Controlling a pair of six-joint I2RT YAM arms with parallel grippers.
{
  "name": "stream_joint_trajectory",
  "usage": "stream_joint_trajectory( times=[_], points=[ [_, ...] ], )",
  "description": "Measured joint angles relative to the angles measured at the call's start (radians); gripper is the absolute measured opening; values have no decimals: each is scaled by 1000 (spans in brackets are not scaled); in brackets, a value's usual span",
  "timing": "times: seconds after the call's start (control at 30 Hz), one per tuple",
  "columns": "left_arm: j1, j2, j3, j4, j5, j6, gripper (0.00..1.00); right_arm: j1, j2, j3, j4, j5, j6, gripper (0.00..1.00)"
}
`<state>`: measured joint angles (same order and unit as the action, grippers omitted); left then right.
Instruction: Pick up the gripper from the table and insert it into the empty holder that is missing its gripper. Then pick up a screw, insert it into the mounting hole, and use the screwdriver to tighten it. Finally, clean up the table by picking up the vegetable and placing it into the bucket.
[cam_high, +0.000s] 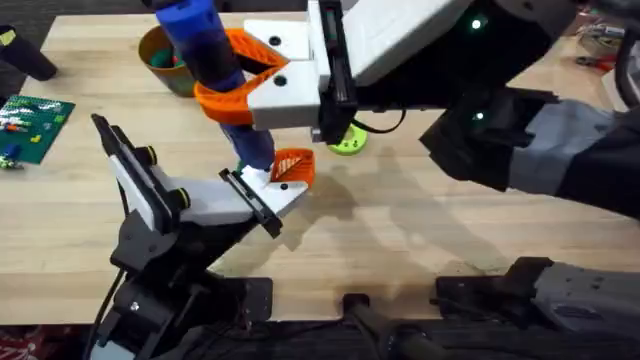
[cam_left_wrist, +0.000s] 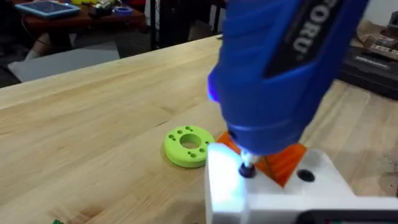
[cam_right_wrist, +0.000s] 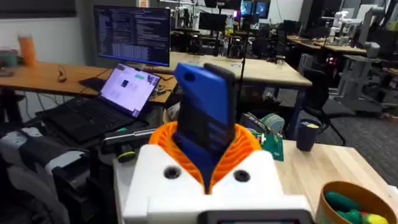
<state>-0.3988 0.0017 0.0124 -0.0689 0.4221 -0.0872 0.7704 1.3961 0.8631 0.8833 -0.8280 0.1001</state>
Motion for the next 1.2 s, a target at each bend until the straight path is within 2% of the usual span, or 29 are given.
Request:
stream_joint_trajectory(
  times=[0.83, 1.1, 1.2],
  points=[
    [0, 0, 0, 1, -1, 1, 11, 0, 9, 0, 33, -3, 2, 36],
    [0, -1, 0, 1, -3, 0, 11, -6, 21, 3, 94, -22, 63, 36],
    [0, -1, 0, 1, -2, 0, 11, -23, 9, 40, 83, -58, 97, 36]
  ],
)
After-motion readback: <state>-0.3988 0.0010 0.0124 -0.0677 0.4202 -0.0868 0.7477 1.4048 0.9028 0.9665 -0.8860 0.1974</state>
